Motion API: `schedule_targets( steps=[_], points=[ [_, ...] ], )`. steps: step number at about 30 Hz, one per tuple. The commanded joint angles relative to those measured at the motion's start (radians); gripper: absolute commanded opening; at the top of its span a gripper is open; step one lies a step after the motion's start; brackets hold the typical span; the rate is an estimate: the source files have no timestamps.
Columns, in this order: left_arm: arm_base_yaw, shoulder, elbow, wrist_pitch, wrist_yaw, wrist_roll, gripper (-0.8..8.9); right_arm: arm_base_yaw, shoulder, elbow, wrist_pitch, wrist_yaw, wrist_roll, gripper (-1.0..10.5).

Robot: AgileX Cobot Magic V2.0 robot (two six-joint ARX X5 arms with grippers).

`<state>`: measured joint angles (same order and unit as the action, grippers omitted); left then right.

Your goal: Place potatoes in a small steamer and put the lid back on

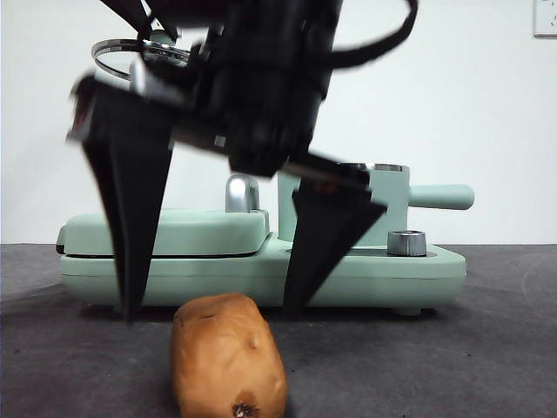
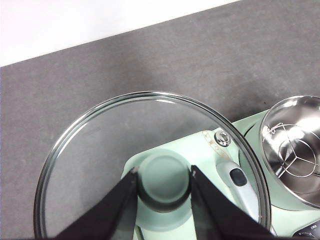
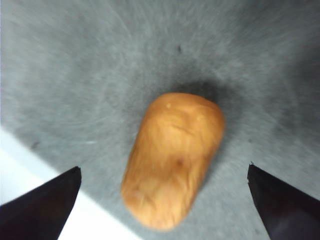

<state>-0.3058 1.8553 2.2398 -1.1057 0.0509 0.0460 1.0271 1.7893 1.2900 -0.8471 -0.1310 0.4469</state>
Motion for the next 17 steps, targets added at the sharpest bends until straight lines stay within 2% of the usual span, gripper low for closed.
schedule_targets(
  steps=[1, 6, 10, 17],
  points=[
    [-0.003, 0.001, 0.040, 0.028, 0.003, 0.013, 0.22, 0.012, 0.046, 0.021, 0.013, 0.002, 0.010, 5.6],
    [-0.003, 0.001, 0.040, 0.028, 0.021, 0.013, 0.22, 0.012, 0.067, 0.021, 0.016, 0.005, 0.004, 4.0],
    [-0.003, 0.002, 0.040, 0.029, 0.024, 0.013, 0.22, 0.013, 0.068, 0.021, 0.013, 0.000, -0.006, 3.1],
    [-0.003, 0.002, 0.040, 0.027, 0.024, 0.010, 0.22, 0.013, 0.067, 0.022, 0.000, 0.001, -0.008, 2.7]
  ],
)
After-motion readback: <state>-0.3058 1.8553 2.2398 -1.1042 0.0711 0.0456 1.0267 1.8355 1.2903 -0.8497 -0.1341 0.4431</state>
